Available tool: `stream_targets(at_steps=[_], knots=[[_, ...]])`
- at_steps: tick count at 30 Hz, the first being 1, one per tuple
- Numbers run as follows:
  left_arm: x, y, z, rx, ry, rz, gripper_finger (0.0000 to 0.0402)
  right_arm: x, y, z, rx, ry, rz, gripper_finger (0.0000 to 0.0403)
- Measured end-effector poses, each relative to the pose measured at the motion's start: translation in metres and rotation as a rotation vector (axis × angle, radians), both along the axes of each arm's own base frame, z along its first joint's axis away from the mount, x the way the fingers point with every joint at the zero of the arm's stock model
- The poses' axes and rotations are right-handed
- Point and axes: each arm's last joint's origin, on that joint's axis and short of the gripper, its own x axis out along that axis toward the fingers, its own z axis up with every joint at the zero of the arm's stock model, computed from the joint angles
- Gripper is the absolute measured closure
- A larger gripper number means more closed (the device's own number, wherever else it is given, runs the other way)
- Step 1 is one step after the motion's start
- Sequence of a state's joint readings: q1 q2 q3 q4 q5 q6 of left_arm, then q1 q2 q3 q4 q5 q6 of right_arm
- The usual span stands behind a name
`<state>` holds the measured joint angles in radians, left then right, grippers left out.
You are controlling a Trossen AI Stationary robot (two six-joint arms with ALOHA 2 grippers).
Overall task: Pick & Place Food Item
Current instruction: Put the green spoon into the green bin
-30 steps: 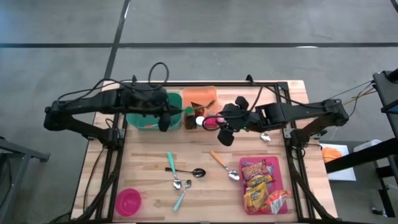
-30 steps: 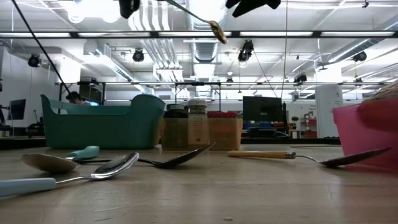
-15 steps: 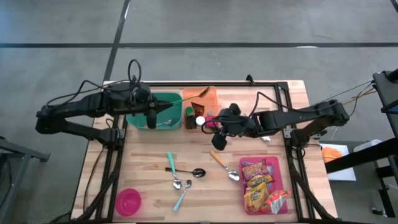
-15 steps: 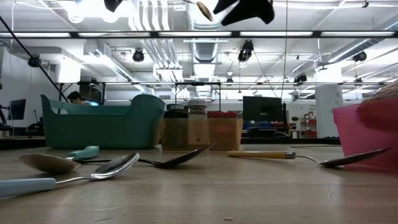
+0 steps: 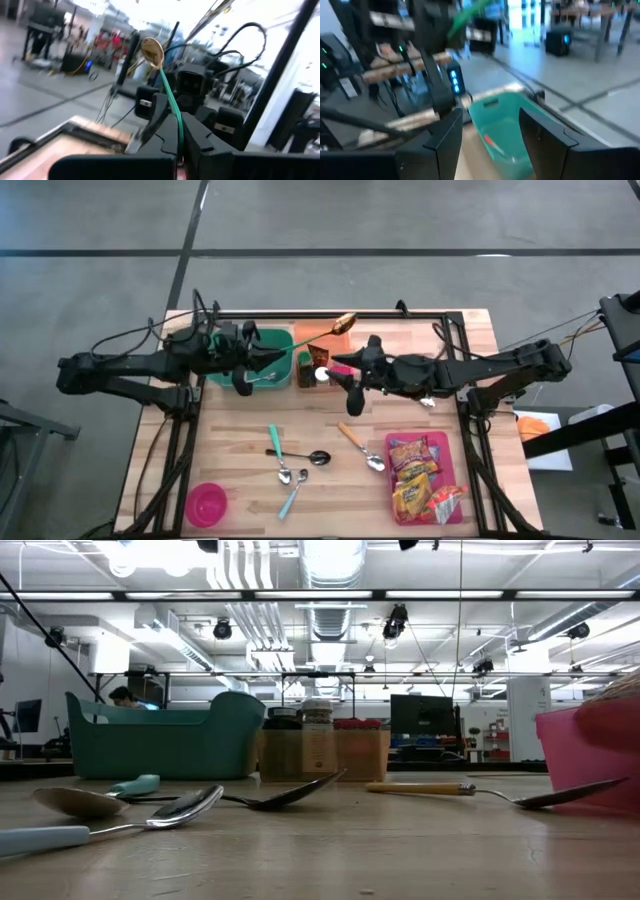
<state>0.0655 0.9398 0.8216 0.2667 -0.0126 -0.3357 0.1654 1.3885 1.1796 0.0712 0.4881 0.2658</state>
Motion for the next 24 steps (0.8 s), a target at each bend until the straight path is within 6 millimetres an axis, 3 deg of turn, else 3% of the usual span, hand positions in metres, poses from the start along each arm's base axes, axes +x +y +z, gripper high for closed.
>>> stream_targets(at_steps=[9, 18, 24], knots=[[0.004, 0.0, -0.014, 0.04, -0.197, 0.0, 0.0401, -0.01, 0.0, 0.023, -0.094, -0.284, 0.088, 0.0211], [0.037, 0.001, -0.02, 0.065, -0.204, -0.02, 0.0401, -0.002, -0.008, 0.029, -0.126, -0.319, 0.103, 0.0211], [0.047, -0.002, -0.015, 0.089, -0.251, -0.089, 0.0401, -0.004, -0.013, 0.034, -0.129, -0.334, 0.088, 0.0211]])
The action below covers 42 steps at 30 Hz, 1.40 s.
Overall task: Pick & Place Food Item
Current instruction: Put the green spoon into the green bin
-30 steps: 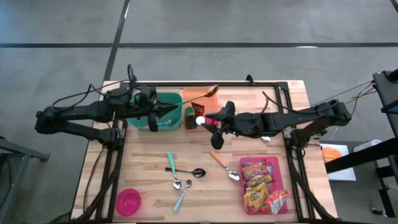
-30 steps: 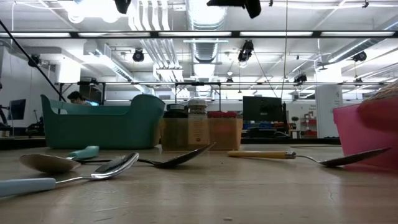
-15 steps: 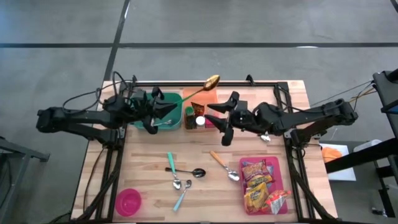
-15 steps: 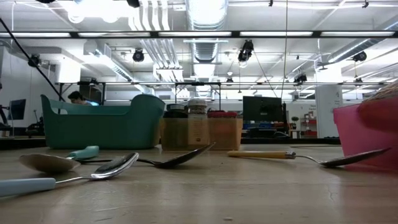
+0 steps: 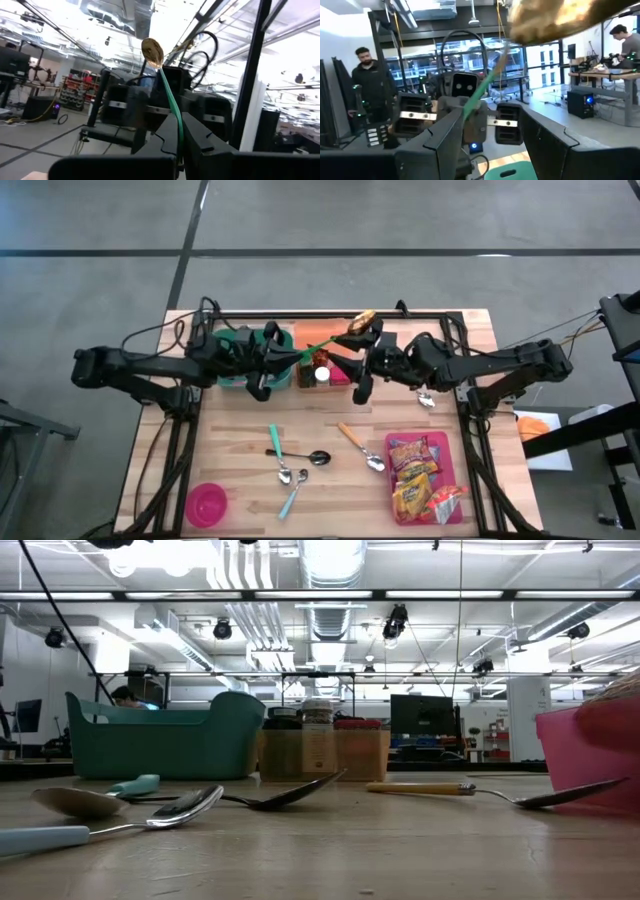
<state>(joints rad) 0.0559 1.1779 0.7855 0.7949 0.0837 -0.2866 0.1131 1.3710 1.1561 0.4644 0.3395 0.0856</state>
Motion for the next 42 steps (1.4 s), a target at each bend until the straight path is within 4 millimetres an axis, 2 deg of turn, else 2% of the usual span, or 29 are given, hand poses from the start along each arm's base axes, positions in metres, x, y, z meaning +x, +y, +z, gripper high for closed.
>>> stream_targets(at_steps=[8, 16, 29, 33, 42], knots=[[0.011, 0.0, -0.004, 0.002, 0.018, -0.005, 0.0401, -0.001, -0.001, 0.002, -0.051, -0.006, -0.012, 0.0211], [0.011, -0.001, -0.005, 0.01, 0.001, -0.023, 0.0401, -0.001, -0.002, 0.002, -0.061, -0.008, -0.021, 0.0217], [0.013, -0.004, -0.007, 0.01, 0.013, -0.042, 0.0401, -0.001, -0.001, 0.004, -0.097, -0.022, -0.026, 0.037], [0.013, -0.006, -0.007, 0.016, 0.016, -0.063, 0.0401, -0.001, 0.0, 0.005, -0.115, -0.024, 0.004, 0.0389], [0.013, -0.008, -0.007, 0.018, 0.02, -0.076, 0.0401, -0.001, 0.0, 0.005, -0.097, -0.029, 0.033, 0.0393]])
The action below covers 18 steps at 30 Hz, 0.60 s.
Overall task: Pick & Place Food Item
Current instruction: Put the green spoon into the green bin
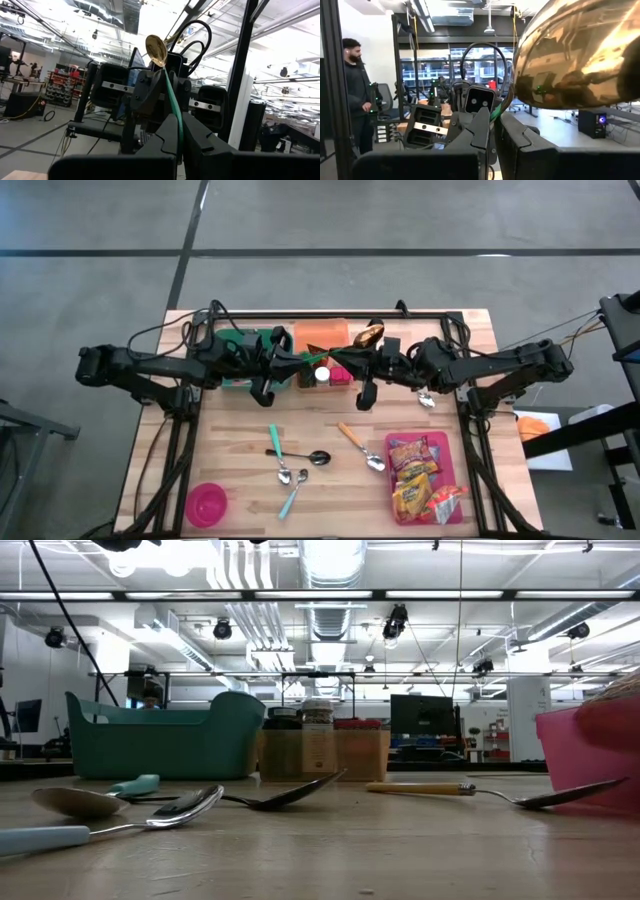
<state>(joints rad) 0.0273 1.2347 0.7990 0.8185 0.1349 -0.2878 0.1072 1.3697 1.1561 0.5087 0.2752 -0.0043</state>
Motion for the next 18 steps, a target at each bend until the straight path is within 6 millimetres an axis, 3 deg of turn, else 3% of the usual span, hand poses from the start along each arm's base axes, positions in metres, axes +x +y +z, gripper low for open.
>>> stream_targets(at_steps=[8, 13, 18], knots=[[0.0, -0.001, -0.001, 0.012, 0.014, -0.041, 0.0386, 0.0, 0.001, 0.0, 0.004, 0.001, 0.046, 0.0394], [0.003, -0.002, -0.001, 0.016, 0.113, -0.062, 0.0328, 0.001, 0.001, -0.004, 0.008, 0.037, 0.053, 0.0395], [0.009, -0.002, 0.013, 0.049, 0.288, -0.057, 0.0262, 0.002, 0.001, -0.007, 0.007, 0.069, 0.049, 0.0395]])
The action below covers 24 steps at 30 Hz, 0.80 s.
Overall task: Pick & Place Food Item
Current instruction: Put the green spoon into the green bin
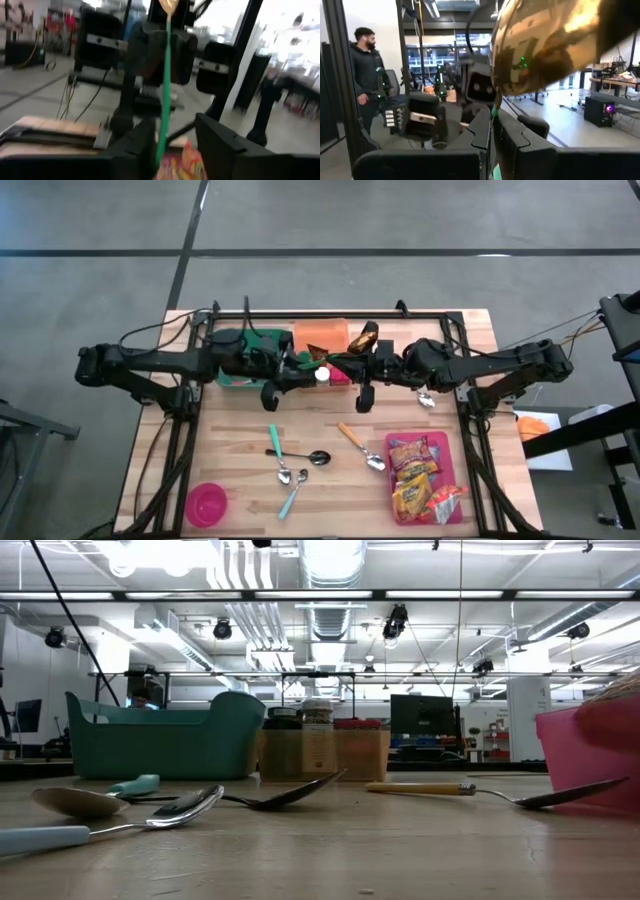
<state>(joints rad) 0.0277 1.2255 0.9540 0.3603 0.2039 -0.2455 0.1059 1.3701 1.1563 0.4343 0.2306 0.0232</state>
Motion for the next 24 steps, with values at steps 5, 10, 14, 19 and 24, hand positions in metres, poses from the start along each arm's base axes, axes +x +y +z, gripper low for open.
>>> stream_targets(at_steps=[5, 10, 14, 19, 24], knots=[[-0.001, 0.0, 0.02, 0.064, 0.125, -0.001, 0.0214, 0.001, 0.0, -0.004, 0.021, 0.04, 0.004, 0.0395], [-0.005, 0.0, 0.033, 0.09, 0.198, -0.005, 0.019, 0.002, 0.0, -0.009, 0.023, 0.09, 0.006, 0.0395], [-0.007, 0.0, 0.035, 0.085, 0.249, -0.008, 0.0188, 0.002, 0.001, -0.01, 0.018, 0.095, 0.035, 0.0395], [-0.007, 0.0, 0.032, 0.079, 0.273, -0.008, 0.0197, 0.003, 0.001, -0.011, 0.044, 0.102, 0.084, 0.0395], [-0.004, 0.0, 0.029, 0.079, 0.287, -0.009, 0.0221, 0.005, 0.002, -0.015, 0.053, 0.131, 0.088, 0.0395]])
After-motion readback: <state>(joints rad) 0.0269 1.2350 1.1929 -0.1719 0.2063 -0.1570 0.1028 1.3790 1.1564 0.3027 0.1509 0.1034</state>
